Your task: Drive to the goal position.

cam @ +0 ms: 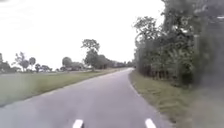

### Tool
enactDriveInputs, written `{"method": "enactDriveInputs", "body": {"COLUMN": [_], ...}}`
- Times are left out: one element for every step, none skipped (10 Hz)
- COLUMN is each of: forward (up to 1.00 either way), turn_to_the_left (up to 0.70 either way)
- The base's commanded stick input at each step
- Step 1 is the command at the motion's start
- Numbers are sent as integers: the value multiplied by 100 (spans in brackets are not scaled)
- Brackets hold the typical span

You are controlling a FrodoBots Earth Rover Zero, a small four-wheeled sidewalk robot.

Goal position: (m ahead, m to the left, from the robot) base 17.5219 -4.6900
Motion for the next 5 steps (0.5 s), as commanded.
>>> {"method": "enactDriveInputs", "body": {"forward": [84, 84, 84, 84, 84], "turn_to_the_left": [3, 3, 3, 3, 3]}}
